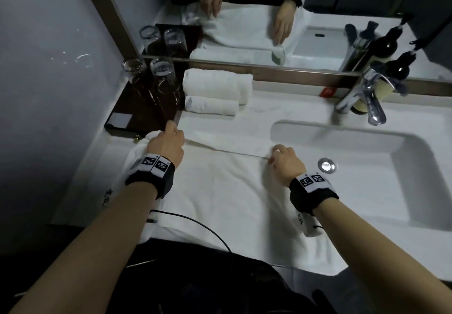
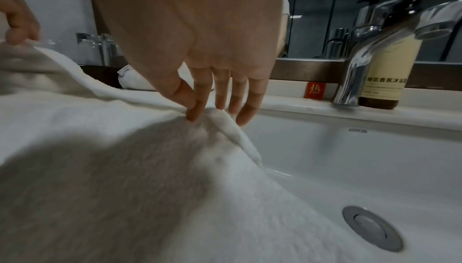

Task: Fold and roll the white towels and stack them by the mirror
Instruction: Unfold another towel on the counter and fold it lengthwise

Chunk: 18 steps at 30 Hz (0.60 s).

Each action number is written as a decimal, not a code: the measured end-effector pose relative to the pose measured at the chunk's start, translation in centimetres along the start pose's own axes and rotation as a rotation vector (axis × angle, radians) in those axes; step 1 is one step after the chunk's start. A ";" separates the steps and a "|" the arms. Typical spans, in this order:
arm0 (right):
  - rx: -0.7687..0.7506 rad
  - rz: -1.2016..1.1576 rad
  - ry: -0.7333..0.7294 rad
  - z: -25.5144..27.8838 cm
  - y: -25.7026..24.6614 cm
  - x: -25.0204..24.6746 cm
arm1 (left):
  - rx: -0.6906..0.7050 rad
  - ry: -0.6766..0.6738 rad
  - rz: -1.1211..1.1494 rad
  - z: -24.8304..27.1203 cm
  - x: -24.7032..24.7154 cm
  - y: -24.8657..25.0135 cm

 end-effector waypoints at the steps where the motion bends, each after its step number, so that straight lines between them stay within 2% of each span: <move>1: -0.003 -0.004 0.001 -0.2 -0.1 0.1 | -0.017 -0.071 -0.019 -0.4 0.5 -0.3; 4: -0.017 -0.008 0.017 -0.7 -0.2 0.6 | -0.069 -0.267 0.036 -1.3 2.3 -1.5; 6: -0.028 -0.014 0.040 -1.0 -0.2 0.7 | -0.052 -0.268 0.115 -1.9 2.8 -1.8; 10: 0.032 -0.126 0.158 -1.9 0.7 -0.1 | -0.028 -0.087 0.176 -3.0 1.2 -2.0; 13: 0.110 -0.221 0.162 -3.0 1.0 -0.9 | 0.008 0.054 0.160 -4.1 -1.2 -2.2; 16: 0.105 -0.154 0.219 -3.9 0.5 -2.0 | 0.065 0.137 0.139 -5.2 -2.5 -2.5; 18: 0.103 -0.110 0.269 -4.7 0.5 -2.9 | 0.040 0.157 0.166 -5.9 -3.0 -3.3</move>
Point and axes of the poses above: each hand's wrist, its own z-axis away from the middle knuckle, its own x-axis out of the palm, y = z × x, the point moved 6 cm from there along -z, towards the middle knuckle, and after that the axes turned 9 degrees about x, right-handed, at the moved point
